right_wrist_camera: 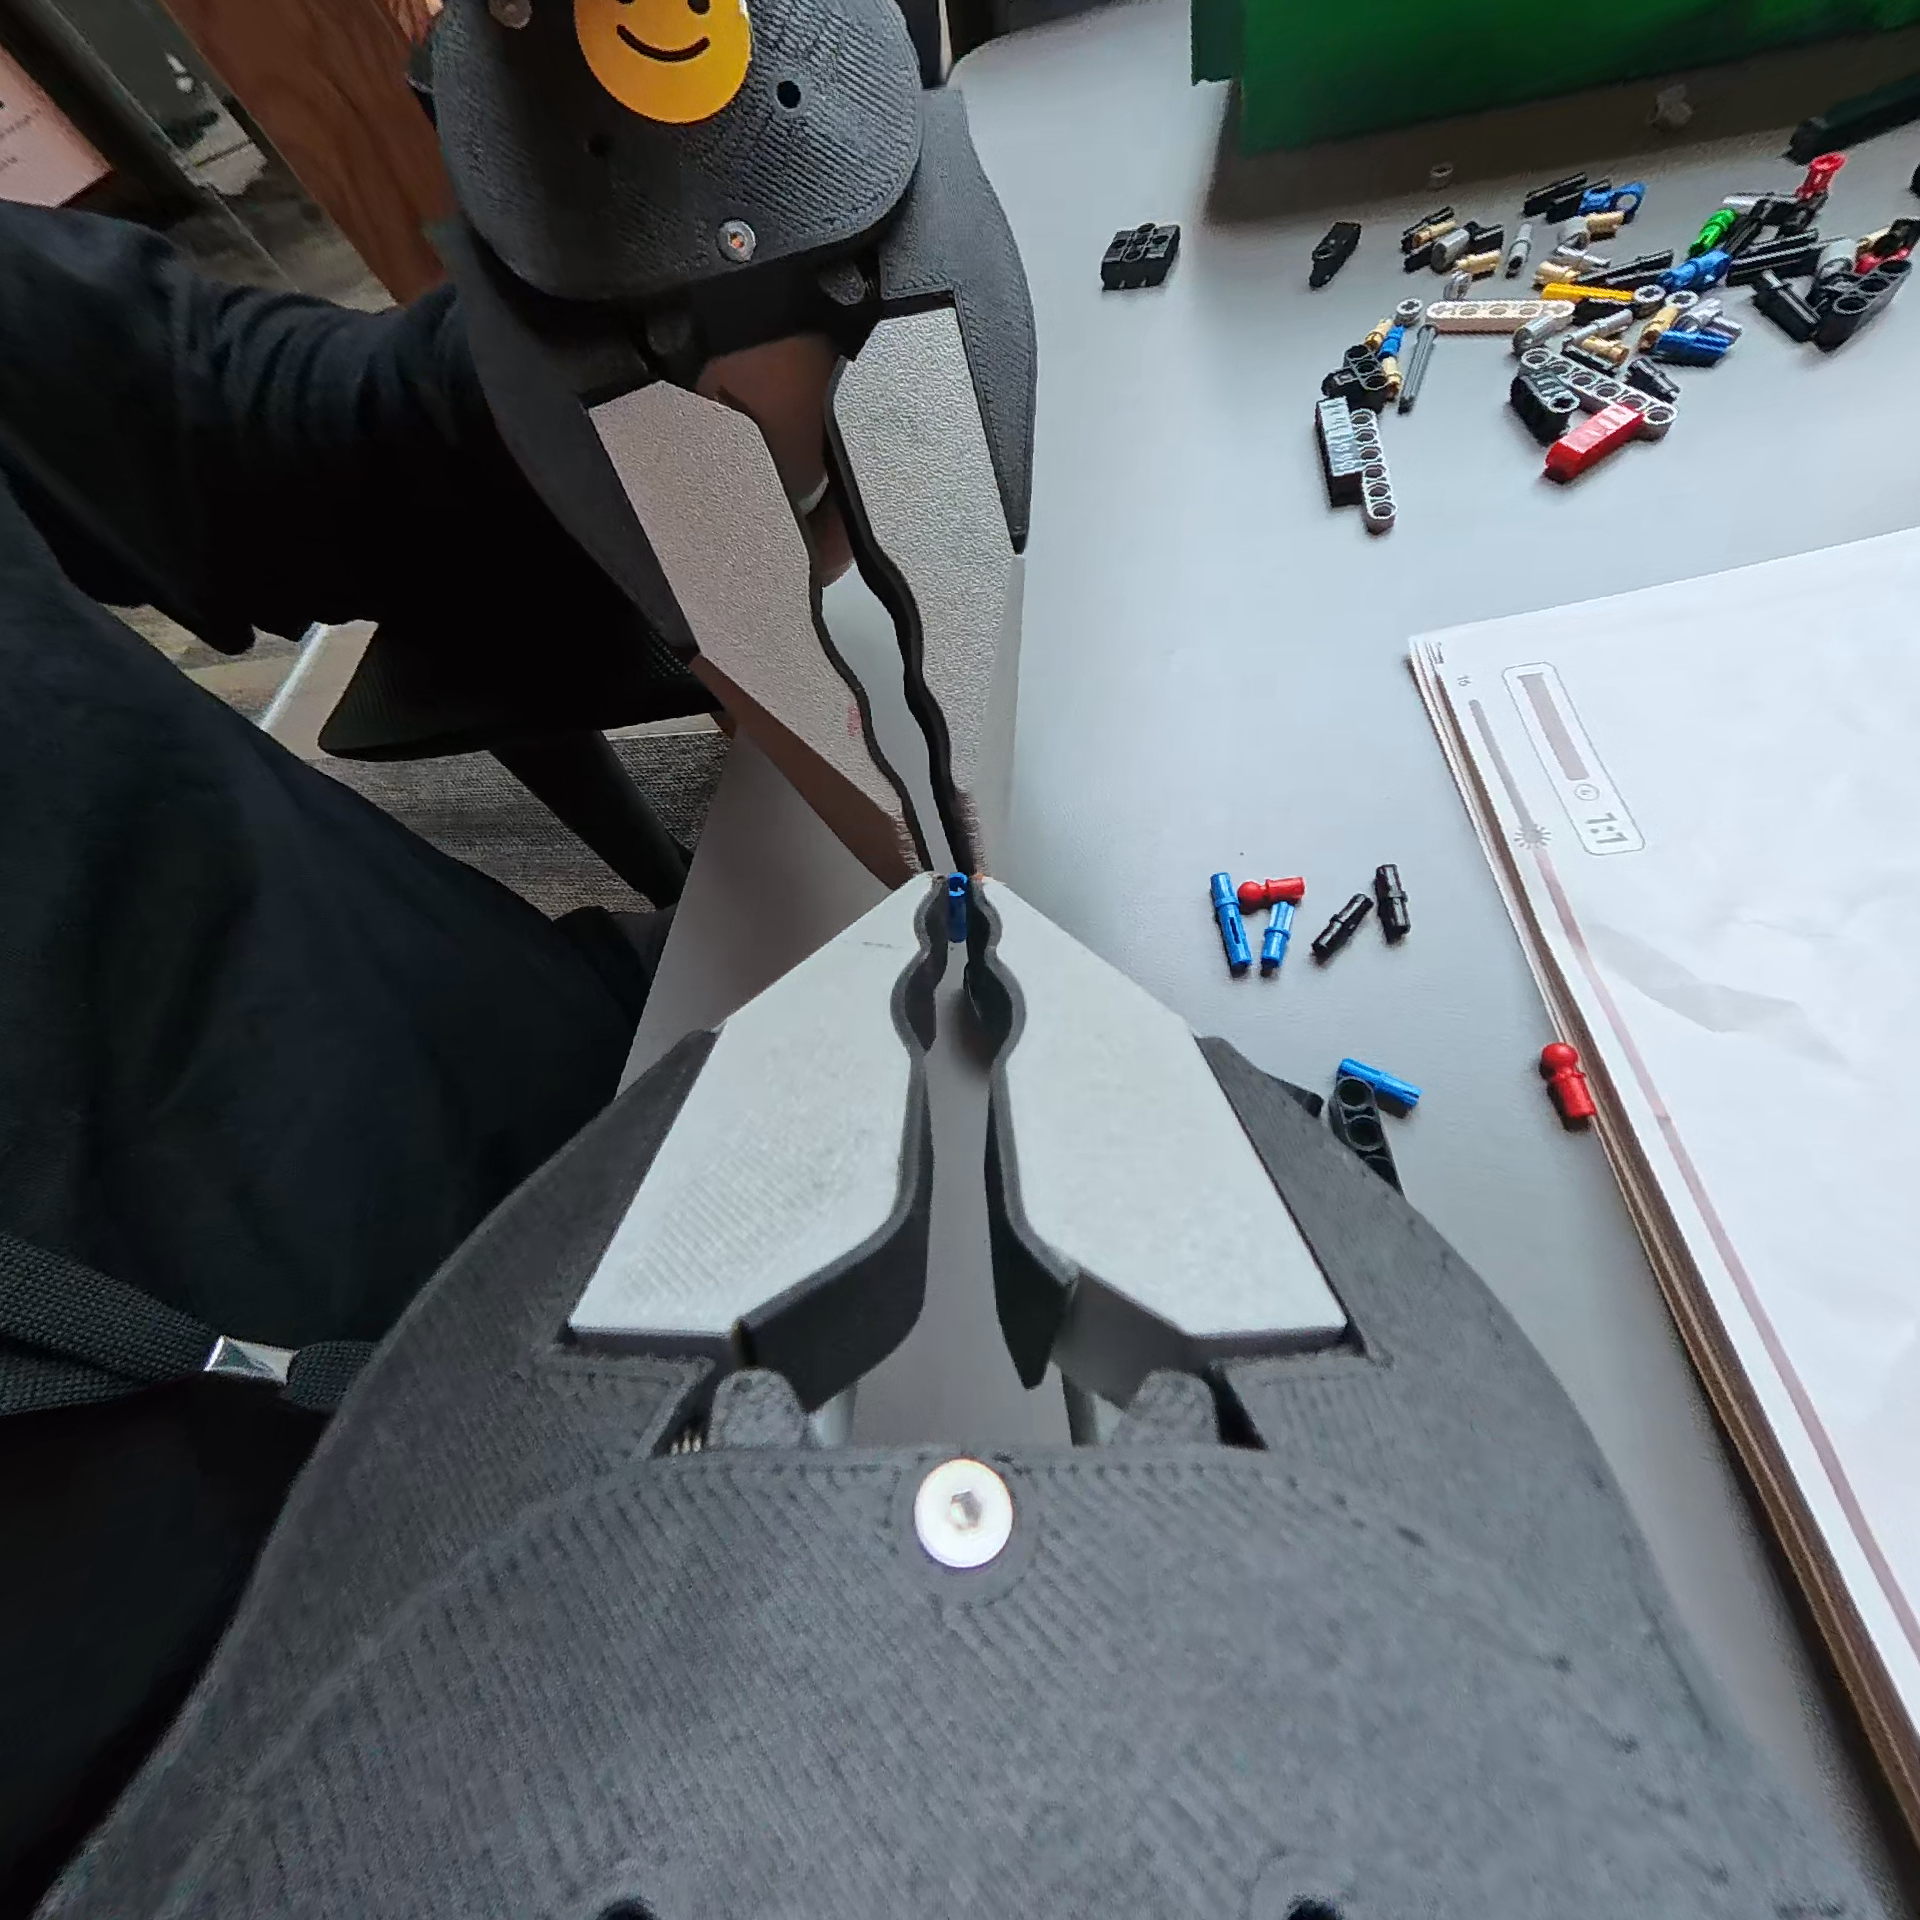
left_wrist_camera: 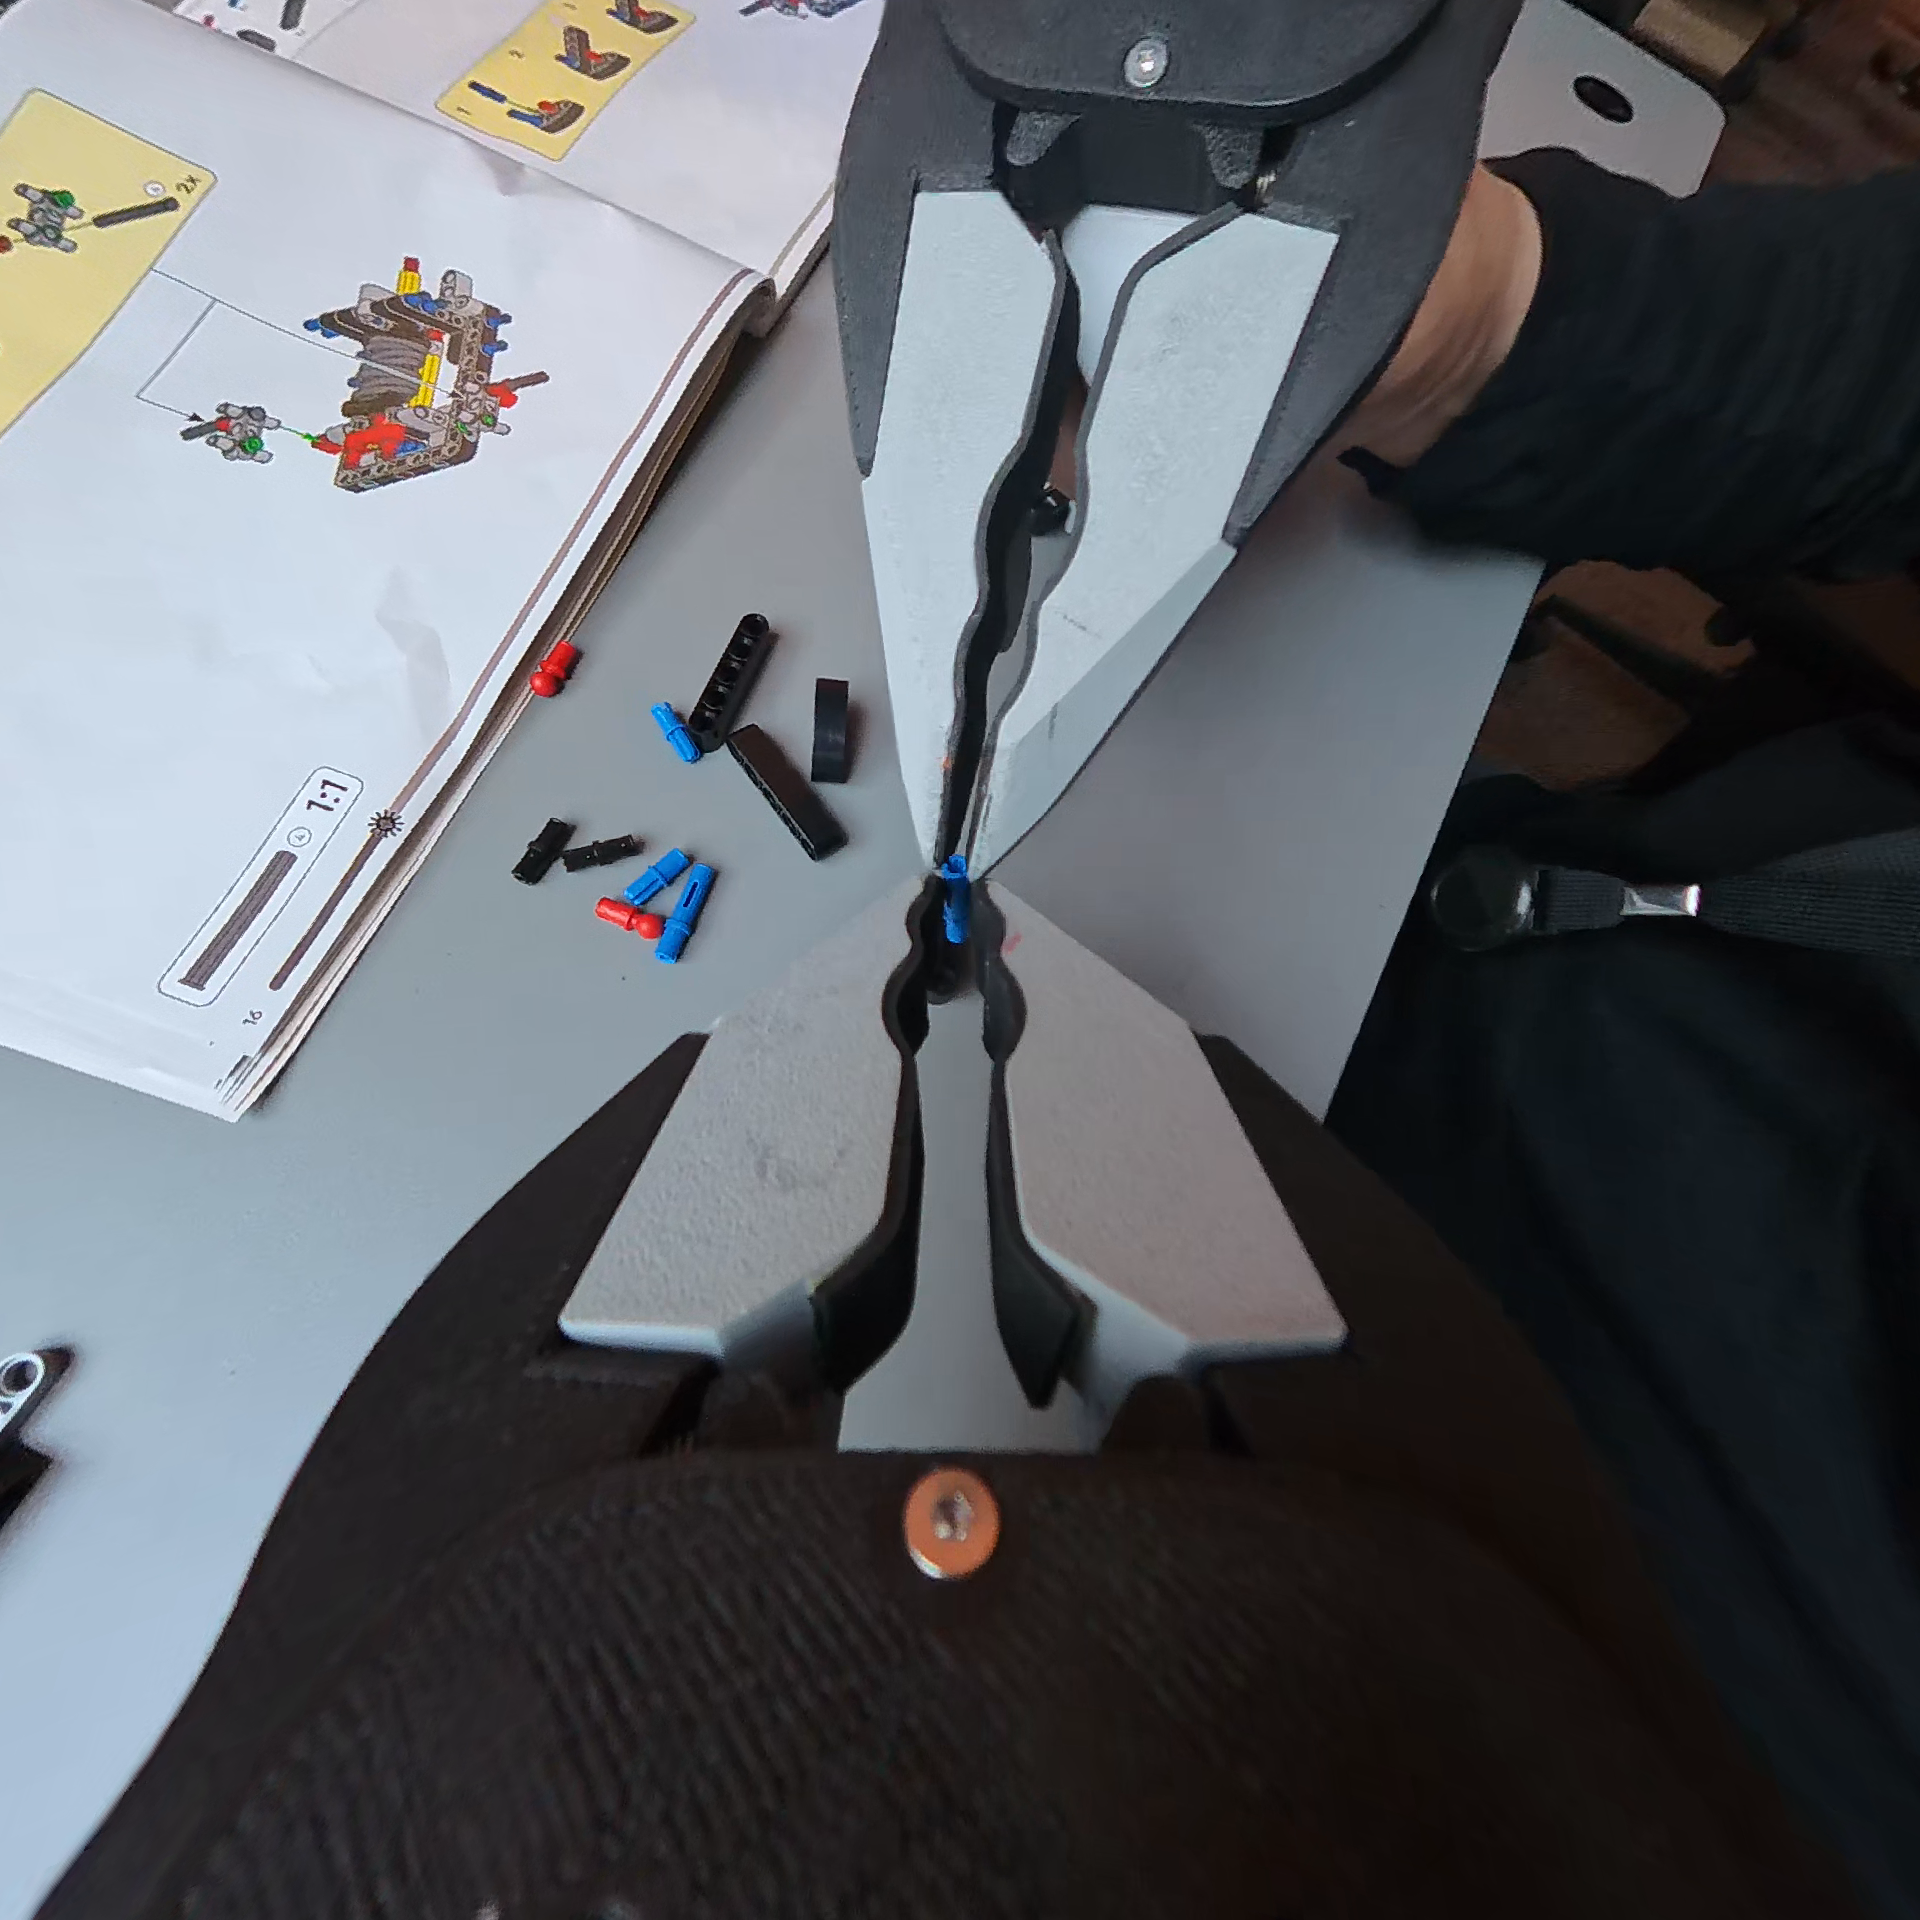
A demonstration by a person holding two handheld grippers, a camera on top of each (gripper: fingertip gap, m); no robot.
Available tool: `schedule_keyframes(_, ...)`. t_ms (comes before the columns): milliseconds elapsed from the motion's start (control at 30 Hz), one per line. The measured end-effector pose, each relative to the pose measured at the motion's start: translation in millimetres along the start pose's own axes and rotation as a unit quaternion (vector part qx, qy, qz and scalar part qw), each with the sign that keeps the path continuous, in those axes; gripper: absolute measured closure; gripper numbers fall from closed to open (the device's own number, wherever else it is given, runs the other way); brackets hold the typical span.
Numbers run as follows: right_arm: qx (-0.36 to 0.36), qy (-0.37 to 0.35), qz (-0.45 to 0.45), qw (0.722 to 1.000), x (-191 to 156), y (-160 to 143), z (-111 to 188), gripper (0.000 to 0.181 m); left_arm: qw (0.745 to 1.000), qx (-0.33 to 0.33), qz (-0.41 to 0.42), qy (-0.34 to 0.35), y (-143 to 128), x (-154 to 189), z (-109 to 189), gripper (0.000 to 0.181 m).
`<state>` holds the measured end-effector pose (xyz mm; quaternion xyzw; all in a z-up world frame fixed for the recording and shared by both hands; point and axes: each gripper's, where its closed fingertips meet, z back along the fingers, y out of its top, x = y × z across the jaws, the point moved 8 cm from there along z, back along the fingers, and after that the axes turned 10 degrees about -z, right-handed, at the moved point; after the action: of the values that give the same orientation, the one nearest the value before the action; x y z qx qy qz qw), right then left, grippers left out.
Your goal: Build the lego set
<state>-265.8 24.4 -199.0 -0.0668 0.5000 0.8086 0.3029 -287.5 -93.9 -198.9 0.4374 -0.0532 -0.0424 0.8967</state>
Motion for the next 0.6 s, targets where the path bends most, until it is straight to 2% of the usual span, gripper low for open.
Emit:
schedule_keyframes(133,0.025,0.006,-0.011,1.0,1,4,6,0.181,1.0,-0.002,0.016,0.005,-4,-4,-1,0.171)
schedule_keyframes(333,0.032,0.01,-0.019,0.999,3,4,8,0.181,1.0,0.015,0.02,-0.004,-2,-2,-1,0.177)
schedule_keyframes(433,0.038,0.001,-0.021,0.999,4,4,7,0.181,0.999,0.024,0.034,-0.017,-2,-1,-2,0.169)
schedule_keyframes(600,0.064,-0.008,-0.041,0.997,7,7,13,0.181,0.999,0.01,0.037,0.034,-8,-4,-4,0.169)
